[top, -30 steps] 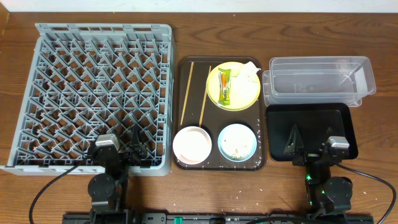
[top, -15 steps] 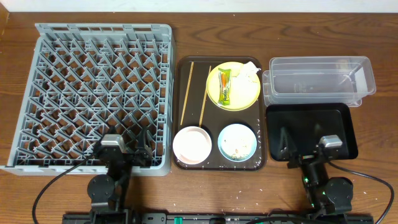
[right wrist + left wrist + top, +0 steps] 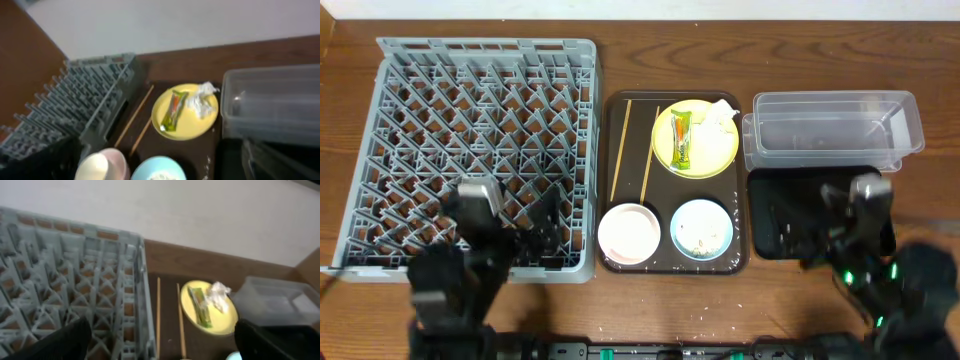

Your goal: Sort waste into correct bins and load items into the dishwasher

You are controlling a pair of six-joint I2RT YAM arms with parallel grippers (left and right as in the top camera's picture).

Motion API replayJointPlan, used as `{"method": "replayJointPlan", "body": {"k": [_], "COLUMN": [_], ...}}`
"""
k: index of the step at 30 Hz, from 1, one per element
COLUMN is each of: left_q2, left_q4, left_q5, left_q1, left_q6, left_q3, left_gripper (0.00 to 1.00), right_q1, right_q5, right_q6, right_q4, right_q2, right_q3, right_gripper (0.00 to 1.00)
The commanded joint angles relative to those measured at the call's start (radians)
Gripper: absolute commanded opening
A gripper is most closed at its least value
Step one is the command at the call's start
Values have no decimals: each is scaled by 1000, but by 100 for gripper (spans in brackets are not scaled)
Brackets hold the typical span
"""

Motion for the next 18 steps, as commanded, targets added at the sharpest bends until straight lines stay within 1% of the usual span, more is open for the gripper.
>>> {"method": "replayJointPlan", "body": {"k": [1,3,5,7,10,11,12,13,14,15,16,18], "left_q2": [198,288,371,416,468,491,512,527,546,575,595,634], "left_q4": [-133,-213,-278,-306,-354,-360,-360,-360,-360,-360,-360,-360], "left_q5": [69,79,132,154,150,151,151,151,151,151,151,151], "left_q1": [3,3,3,3,3,3,3,3,3,3,3,3], "left_q6": [-10,-10,-10,-10,-10,-10,-10,-10,-10,-10,-10,-10], "left_q3": [206,278,317,317,316,316,316,316,316,316,316,316], "left_gripper": [92,92,92,92,92,93,93,92,92,93,92,93], "right_q1": [5,29,58,62,83,104,136,164,205,265,301,349], "right_q5": [-29,-27,-43,-66,-180,-183,-156,-112,-29,108,183,270], "right_q6": [-45,-82,-87,-66,-42,-42,-42,-42,-38,-5,8,16], "right_q4": [-156,-242,-257,-202,-80,-57,-47,-45,-45,-39,-26,16], "right_q2": [272,436,603,724,832,871,919,954,1001,1073,1123,1212], "right_q3": [235,362,478,543,544,544,544,544,544,544,544,544], "right_gripper": [99,99,99,99,99,96,93,93,91,85,82,74]}}
